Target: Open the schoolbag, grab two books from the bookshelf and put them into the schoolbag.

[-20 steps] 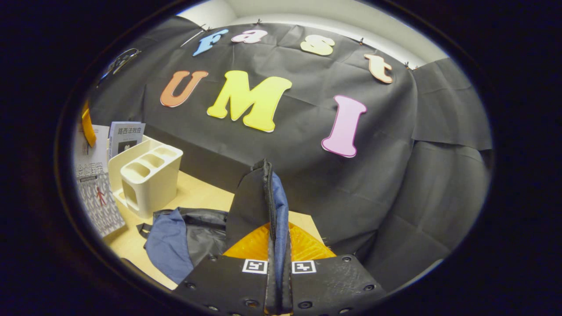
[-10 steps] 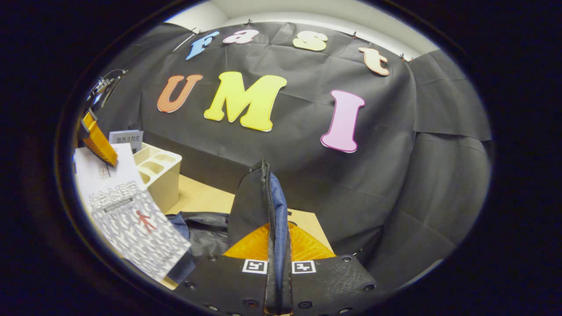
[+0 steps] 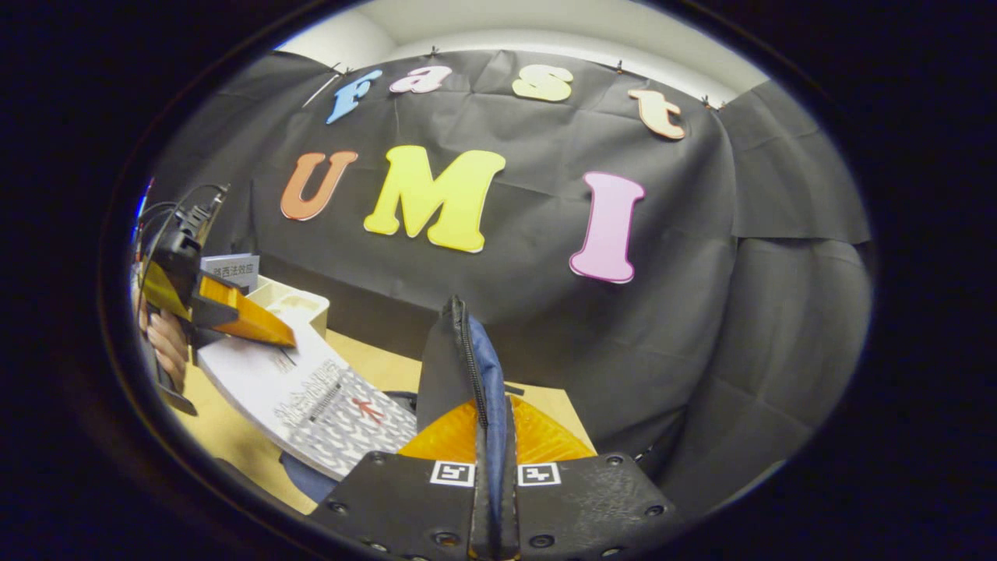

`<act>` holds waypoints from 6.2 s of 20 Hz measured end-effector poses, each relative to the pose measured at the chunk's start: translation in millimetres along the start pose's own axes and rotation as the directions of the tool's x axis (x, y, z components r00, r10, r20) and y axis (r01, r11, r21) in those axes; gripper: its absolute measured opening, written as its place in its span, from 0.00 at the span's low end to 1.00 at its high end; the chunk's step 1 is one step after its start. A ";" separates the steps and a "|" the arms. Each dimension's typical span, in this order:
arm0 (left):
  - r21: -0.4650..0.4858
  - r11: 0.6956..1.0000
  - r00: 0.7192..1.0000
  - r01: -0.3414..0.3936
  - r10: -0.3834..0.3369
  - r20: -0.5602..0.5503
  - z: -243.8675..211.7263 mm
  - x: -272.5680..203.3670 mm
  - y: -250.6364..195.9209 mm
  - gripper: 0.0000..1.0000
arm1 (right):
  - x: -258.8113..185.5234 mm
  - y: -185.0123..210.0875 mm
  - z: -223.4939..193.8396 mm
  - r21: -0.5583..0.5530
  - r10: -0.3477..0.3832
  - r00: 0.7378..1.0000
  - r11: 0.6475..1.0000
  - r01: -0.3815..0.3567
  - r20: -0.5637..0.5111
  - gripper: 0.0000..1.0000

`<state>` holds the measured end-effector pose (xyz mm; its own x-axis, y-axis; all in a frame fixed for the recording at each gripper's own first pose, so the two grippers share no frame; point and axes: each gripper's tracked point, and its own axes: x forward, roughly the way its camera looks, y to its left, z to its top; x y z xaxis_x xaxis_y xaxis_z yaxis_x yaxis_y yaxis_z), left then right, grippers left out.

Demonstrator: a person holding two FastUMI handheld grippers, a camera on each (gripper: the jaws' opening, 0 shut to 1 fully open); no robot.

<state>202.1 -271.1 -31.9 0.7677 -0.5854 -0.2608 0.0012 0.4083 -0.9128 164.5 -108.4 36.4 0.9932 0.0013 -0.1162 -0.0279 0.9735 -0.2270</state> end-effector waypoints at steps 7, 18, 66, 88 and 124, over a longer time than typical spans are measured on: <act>0.048 0.998 0.992 -0.048 0.054 -0.112 -76.6 54.7 13.7 0.47 | -6.7 5.0 12.2 -0.012 0.019 0.999 1.000 -0.019 0.035 0.02; 0.212 0.974 0.996 -0.081 0.070 0.055 -115.0 84.0 27.8 0.55 | -16.1 24.8 25.9 0.016 0.049 0.996 0.999 -0.050 0.074 0.05; 0.679 0.539 0.867 -0.498 0.292 0.404 141.9 -146.2 129.4 0.95 | 1.8 48.9 -13.7 -0.033 -0.088 0.995 0.996 0.086 -0.036 0.05; 0.685 0.503 0.814 -0.526 0.531 0.236 313.7 -94.6 137.3 0.96 | -22.7 36.6 -19.6 0.026 -0.047 0.998 0.998 0.048 -0.035 0.09; 0.500 0.688 0.819 -0.526 0.568 0.080 229.3 -215.8 157.1 0.45 | -29.3 57.8 -40.6 -0.038 -0.044 0.997 0.998 0.041 -0.068 0.07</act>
<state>183.5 80.0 -47.0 0.6809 -0.1913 -0.7070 -0.0827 0.9390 -0.3337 129.2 -61.5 -12.5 0.9835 -0.0569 -0.1715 0.0089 0.9632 -0.2685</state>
